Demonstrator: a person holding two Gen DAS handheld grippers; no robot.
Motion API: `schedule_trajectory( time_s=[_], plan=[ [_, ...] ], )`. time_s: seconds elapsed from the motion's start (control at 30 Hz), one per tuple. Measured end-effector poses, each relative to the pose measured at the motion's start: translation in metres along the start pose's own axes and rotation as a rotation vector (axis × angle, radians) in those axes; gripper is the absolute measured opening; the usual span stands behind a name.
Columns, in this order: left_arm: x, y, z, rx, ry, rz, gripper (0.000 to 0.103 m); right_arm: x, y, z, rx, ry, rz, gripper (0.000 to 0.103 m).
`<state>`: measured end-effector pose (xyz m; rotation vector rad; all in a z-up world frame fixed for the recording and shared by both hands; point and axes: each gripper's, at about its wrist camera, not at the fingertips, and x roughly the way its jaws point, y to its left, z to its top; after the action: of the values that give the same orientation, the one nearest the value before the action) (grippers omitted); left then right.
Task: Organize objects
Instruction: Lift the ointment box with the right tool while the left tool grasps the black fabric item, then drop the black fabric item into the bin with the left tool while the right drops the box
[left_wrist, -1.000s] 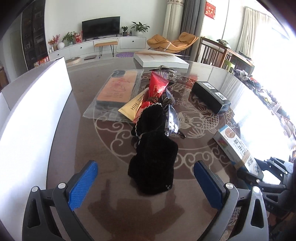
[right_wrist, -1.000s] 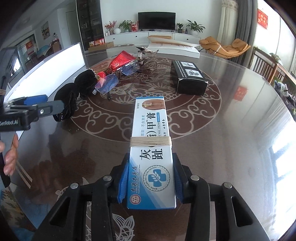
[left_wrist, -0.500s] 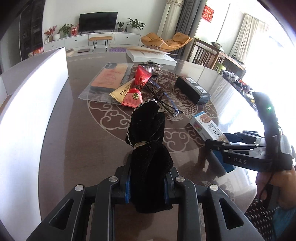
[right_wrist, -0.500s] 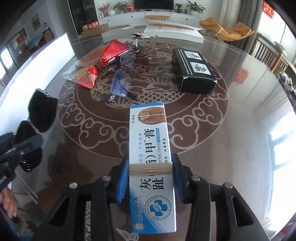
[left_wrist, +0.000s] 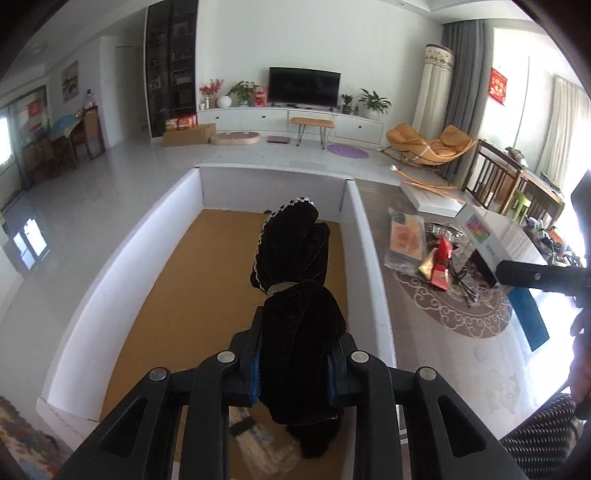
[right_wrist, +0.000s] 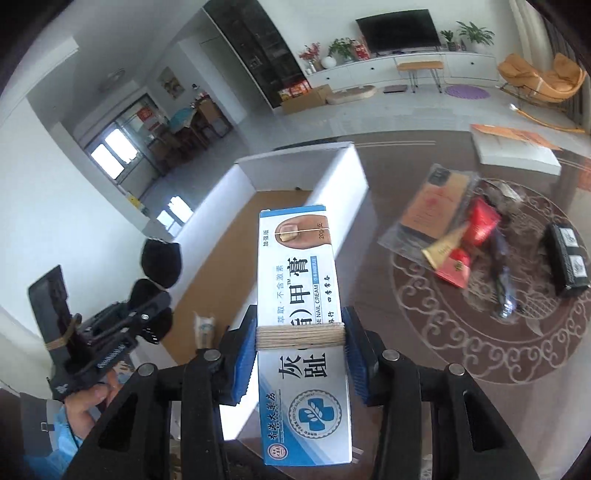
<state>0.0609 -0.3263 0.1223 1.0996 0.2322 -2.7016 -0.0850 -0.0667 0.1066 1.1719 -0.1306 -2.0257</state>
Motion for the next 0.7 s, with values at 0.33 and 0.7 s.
schedule_trajectory(
  time_s=[0.33, 0.7],
  plan=[
    [0.044, 0.064, -0.030, -0.136, 0.111, 0.169, 0.074, 0.128, 0.094, 0.004, -0.032, 0.173, 0.200, 0.058],
    [-0.002, -0.070, -0.032, -0.007, -0.011, -0.188, 0.088, 0.031, -0.057, -0.072, -0.054, -0.121, -0.426, 0.096]
  ],
)
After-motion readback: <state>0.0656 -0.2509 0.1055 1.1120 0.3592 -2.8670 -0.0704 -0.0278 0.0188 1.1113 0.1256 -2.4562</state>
